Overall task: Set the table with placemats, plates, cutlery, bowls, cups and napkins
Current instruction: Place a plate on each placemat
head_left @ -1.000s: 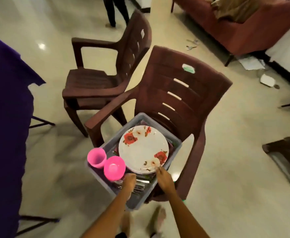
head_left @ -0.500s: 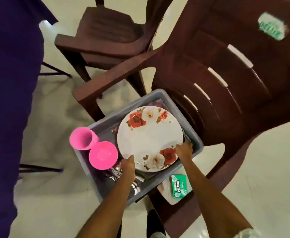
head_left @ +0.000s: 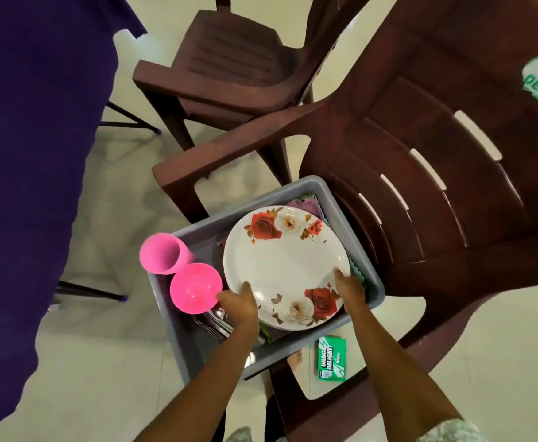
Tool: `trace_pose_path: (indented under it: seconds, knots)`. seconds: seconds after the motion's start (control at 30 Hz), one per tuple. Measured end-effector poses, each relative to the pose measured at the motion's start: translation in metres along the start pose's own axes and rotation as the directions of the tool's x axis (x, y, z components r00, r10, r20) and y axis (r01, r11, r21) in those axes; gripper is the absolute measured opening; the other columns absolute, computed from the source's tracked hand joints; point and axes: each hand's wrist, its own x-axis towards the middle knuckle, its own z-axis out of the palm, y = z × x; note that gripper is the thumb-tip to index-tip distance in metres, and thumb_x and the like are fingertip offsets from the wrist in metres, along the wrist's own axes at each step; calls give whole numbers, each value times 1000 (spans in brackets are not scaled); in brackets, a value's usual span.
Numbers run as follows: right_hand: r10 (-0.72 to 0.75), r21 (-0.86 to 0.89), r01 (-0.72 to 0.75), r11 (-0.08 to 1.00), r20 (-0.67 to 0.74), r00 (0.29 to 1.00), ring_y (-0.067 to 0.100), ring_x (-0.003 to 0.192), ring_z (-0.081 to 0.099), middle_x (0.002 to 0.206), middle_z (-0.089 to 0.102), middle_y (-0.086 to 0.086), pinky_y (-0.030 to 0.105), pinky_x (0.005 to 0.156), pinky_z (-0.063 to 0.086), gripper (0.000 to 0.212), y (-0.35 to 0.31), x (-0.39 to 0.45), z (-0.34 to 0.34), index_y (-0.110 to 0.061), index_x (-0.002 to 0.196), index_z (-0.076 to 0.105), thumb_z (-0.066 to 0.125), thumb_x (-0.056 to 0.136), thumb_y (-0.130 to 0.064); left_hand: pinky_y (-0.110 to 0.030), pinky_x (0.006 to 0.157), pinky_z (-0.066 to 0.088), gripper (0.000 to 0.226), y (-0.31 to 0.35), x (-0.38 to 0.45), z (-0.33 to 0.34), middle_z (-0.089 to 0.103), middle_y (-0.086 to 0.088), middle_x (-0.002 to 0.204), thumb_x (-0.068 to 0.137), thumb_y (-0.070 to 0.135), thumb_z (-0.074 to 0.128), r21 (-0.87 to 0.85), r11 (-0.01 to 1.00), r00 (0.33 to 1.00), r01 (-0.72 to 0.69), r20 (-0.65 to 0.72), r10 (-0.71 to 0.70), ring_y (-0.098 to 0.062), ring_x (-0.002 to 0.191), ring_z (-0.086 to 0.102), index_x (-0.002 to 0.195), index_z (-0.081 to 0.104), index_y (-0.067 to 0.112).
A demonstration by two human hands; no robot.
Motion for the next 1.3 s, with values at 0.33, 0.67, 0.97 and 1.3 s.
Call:
trace_pose_path:
  seconds: [0.33, 0.67, 0.97, 1.3]
  knots:
    - [40, 414, 35, 910, -171, 984, 37, 109, 59, 121, 62, 18, 44, 95, 49, 53, 2, -19, 0, -1, 125, 55, 60, 90, -40, -38, 84, 49, 34, 32, 10, -16, 61, -12, 113, 92, 11, 54, -220, 975, 968, 14, 248, 42, -29, 101, 59, 126, 48, 8]
    - [-118, 505, 260, 823, -296, 948, 32, 110, 59, 125, 59, 15, 42, 94, 50, 48, -32, -154, -23, -7, 130, 49, 57, 93, -37, -38, 80, 54, 20, 97, -47, -115, 67, 0, 96, 89, 7, 53, -439, 893, 932, -103, 271, 240, -23, 88, 63, 103, 59, 21]
    - [-435, 661, 387, 642, -101, 895, 34, 97, 63, 113, 64, 19, 45, 84, 52, 32, -119, -315, -27, -5, 121, 55, 60, 90, -13, -45, 80, 55, 24, 155, -67, -288, 70, -12, 99, 90, 11, 51, -668, 732, 888, -134, 246, 387, -30, 87, 66, 111, 61, 11]
    - [-646, 554, 610, 568, -160, 746, 26, 95, 56, 112, 58, 16, 34, 81, 46, 35, -203, -445, 140, -5, 124, 51, 52, 97, -26, -54, 84, 53, 43, 145, -2, -496, 71, -11, 104, 74, 15, 62, -729, 641, 909, -241, 63, 413, -35, 96, 66, 116, 60, 20]
